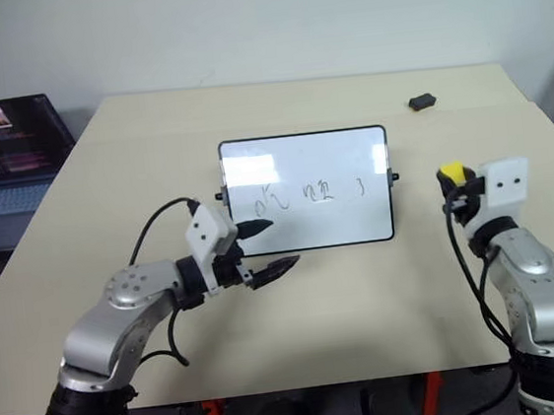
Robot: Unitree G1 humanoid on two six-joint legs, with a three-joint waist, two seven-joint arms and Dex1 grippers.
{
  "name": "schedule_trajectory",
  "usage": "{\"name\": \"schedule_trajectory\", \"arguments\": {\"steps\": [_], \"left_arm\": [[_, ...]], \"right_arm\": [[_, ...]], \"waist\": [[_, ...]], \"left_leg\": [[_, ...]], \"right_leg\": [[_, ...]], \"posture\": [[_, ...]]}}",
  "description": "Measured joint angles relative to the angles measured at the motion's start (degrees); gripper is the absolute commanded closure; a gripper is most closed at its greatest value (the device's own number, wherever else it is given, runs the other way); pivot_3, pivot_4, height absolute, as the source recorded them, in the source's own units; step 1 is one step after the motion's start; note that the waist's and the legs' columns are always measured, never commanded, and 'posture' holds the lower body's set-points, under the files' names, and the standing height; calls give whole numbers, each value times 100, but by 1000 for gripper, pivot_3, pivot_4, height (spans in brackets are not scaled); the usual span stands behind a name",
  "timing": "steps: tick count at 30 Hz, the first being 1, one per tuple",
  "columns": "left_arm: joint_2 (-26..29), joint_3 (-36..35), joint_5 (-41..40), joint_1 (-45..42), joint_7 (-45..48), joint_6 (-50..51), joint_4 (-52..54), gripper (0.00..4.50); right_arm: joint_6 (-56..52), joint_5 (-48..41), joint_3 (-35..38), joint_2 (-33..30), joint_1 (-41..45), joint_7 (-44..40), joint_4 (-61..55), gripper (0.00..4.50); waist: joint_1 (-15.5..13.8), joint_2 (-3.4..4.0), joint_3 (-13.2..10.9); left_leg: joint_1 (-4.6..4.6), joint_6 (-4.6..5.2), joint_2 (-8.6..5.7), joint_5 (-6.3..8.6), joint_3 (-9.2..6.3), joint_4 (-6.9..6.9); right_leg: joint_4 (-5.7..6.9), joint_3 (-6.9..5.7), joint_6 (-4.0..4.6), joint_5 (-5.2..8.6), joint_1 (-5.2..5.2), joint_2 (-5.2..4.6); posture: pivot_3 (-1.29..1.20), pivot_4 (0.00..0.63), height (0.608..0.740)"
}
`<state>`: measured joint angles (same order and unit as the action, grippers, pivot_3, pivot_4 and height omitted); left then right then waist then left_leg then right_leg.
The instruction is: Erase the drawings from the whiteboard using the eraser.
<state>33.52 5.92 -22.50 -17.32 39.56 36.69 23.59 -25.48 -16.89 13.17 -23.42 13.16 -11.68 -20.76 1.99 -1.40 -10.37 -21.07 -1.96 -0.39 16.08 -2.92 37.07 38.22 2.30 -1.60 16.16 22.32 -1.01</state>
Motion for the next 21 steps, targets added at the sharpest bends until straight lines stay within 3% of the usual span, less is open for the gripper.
{"name": "schedule_trajectory", "arguments": {"steps": [7,16,21], "left_arm": [[-51,106,43,-40,-256,231,193,0],[129,101,-16,-168,-1,323,278,0],[158,101,-16,-213,69,328,278,0]], "right_arm": [[893,485,-890,595,1059,-71,623,3327],[1822,999,-1294,1247,1739,19,2168,3329],[1998,1311,-1456,1268,1770,48,3120,3334]], "waist": [[-16,-1,0],[-14,-1,0],[-17,0,0]], "left_leg": [[9,-2,-4,-1,0,15],[13,-2,-3,-1,1,19],[12,-2,-4,-1,3,19]], "right_leg": [[35,1,1,1,0,-1],[44,1,3,1,1,-1],[43,3,4,2,2,-3]], "posture": [[0,150,740],[0,150,740],[0,150,740]]}}
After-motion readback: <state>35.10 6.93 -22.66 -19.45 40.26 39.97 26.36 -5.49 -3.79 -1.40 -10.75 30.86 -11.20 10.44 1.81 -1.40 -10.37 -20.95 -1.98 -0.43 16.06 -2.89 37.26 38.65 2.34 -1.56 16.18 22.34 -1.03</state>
